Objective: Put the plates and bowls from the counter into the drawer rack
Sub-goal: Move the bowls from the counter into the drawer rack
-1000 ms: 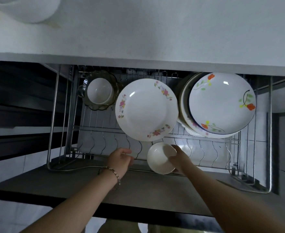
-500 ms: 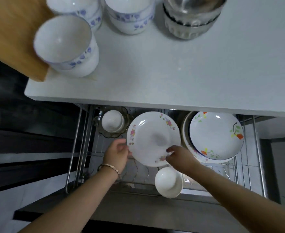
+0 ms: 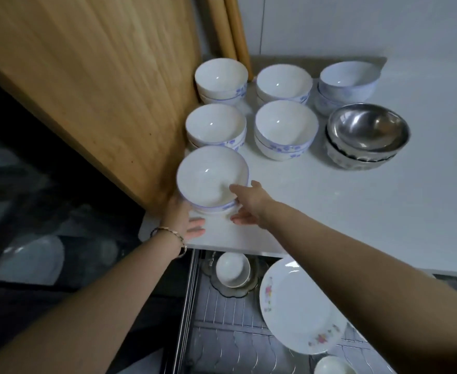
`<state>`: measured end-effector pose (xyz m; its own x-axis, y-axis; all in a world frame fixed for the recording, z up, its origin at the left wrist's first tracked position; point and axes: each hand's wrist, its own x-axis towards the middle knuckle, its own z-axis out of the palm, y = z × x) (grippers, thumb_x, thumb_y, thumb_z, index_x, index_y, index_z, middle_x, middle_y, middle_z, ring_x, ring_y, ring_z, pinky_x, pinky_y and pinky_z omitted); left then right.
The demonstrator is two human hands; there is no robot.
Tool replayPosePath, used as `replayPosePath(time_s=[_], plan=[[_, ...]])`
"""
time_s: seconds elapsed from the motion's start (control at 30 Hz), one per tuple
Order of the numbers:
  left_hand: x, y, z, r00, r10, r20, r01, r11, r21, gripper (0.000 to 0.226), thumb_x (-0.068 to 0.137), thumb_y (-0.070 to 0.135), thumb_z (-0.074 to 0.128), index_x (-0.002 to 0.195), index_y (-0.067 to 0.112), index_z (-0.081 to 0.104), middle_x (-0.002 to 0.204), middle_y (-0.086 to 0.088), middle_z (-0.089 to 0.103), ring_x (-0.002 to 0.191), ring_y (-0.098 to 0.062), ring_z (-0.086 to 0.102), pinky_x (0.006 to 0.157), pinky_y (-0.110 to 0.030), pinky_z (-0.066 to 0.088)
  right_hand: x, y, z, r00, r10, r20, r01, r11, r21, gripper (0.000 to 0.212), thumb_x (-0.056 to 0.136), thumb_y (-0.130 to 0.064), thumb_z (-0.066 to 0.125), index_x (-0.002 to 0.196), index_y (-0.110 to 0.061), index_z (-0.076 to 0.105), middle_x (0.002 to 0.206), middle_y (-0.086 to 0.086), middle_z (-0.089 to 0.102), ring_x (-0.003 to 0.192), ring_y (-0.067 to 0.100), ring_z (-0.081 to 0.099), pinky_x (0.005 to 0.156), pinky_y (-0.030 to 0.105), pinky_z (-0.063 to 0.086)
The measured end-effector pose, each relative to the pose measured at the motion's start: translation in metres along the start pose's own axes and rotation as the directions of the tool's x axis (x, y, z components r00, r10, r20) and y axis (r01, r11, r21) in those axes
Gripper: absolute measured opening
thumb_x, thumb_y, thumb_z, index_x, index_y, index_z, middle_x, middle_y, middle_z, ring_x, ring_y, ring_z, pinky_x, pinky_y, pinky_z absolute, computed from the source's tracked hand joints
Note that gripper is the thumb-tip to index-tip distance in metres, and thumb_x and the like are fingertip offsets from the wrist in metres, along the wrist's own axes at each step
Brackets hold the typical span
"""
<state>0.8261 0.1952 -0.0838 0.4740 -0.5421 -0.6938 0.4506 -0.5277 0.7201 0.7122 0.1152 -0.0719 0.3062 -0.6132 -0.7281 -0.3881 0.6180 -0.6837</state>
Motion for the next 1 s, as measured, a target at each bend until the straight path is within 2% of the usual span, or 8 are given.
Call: replayPosePath(time_s=[0.1,0.2,0.33,0.43,0.63,0.77,0.9,1.0], plan=[[0.01,0.006,-0.011,0.997,-0.023,0.072,0.026,0.999,-0.047,0.014,0.093,0.01,0.037,0.098,0.015,0.049,0.086,-0.003,0.05,0.072,-0.028,0.057,0.056,-0.037,0.054,0.013,0.003,0.01,0.999,-0.004,-0.039,0.007,0.996,0.094,0.034,0.086,-0.006,0.043,0.12,-0.007,0.044,0.101,0.017,0.054,0.059,0.024,0.055,0.069,0.044,0.057],[0.012,0.004,-0.015,0.99,-0.071,0.124,0.085,0.99,-0.112,0.017,0.093,0.019,0.037,0.081,0.016,0.05,0.084,-0.003,0.052,0.073,-0.034,0.058,0.052,-0.04,0.056,0.008,0.013,0.004,0.995,-0.025,-0.096,0.04,0.987,0.156,0.026,0.084,0.001,0.039,0.104,-0.014,0.046,0.101,0.016,0.056,0.069,0.029,0.059,0.079,0.05,0.057],[-0.006,-0.008,-0.007,0.967,-0.112,0.229,0.082,0.987,0.139,0.025,0.092,0.032,0.049,0.114,0.023,0.047,0.101,-0.006,0.059,0.056,-0.026,0.07,0.048,-0.033,0.059,-0.019,0.044,-0.033,0.996,-0.028,-0.09,0.04,0.99,0.135,0.033,0.083,0.005,0.039,0.111,-0.009,0.05,0.098,0.015,0.059,0.078,0.034,0.062,0.082,0.05,0.056],[-0.034,-0.029,0.021,0.944,-0.164,0.286,0.088,0.962,0.259,0.041,0.083,0.014,0.057,0.121,0.02,0.042,0.121,-0.016,0.055,0.047,-0.026,0.069,0.045,-0.032,0.058,-0.052,0.073,-0.075,0.998,-0.042,-0.055,0.045,0.997,0.058,0.041,0.082,0.006,0.038,0.116,-0.015,0.05,0.089,0.005,0.06,0.072,0.024,0.063,0.069,0.042,0.06],[-0.11,-0.112,0.103,0.918,-0.18,0.352,0.058,0.941,0.332,0.065,0.082,-0.02,0.035,0.136,0.016,0.037,0.118,-0.015,0.053,0.088,-0.037,0.056,0.035,-0.034,0.053,-0.128,0.144,-0.181,1.0,-0.018,-0.01,0.017,0.997,-0.082,0.043,0.082,0.007,0.04,0.097,-0.031,0.053,0.084,0.0,0.06,0.069,0.016,0.06,0.063,0.032,0.059],[-0.146,-0.183,0.165,0.895,-0.169,0.413,0.01,0.933,0.36,0.065,0.063,-0.008,0.044,0.118,0.027,0.047,0.097,-0.003,0.057,0.09,-0.024,0.054,0.047,-0.035,0.054,-0.16,0.201,-0.267,0.994,0.082,-0.07,-0.095,0.972,-0.216,0.042,0.081,-0.009,0.056,0.12,-0.025,0.053,0.095,0.004,0.065,0.091,0.024,0.065,0.082,0.037,0.057],[-0.171,-0.261,0.218,0.833,-0.195,0.517,-0.113,0.856,0.505,0.068,0.048,0.003,0.042,0.109,0.03,0.048,0.098,0.002,0.059,0.099,-0.018,0.054,0.076,-0.032,0.051,-0.173,0.255,-0.341,0.992,0.06,-0.112,-0.101,0.907,-0.408,0.042,0.089,-0.018,0.053,0.128,-0.032,0.048,0.098,-0.002,0.061,0.091,0.021,0.061,0.081,0.032,0.051],[-0.181,-0.316,0.25,0.821,-0.282,0.497,-0.061,0.821,0.567,0.076,0.047,0.003,0.042,0.119,0.027,0.048,0.101,-0.001,0.061,0.095,-0.019,0.056,0.07,-0.028,0.054,-0.168,0.293,-0.369,0.996,0.071,-0.059,-0.092,0.742,-0.664,0.048,0.091,-0.008,0.04,0.133,-0.031,0.047,0.117,0.005,0.064,0.103,0.021,0.06,0.077,0.019,0.041]])
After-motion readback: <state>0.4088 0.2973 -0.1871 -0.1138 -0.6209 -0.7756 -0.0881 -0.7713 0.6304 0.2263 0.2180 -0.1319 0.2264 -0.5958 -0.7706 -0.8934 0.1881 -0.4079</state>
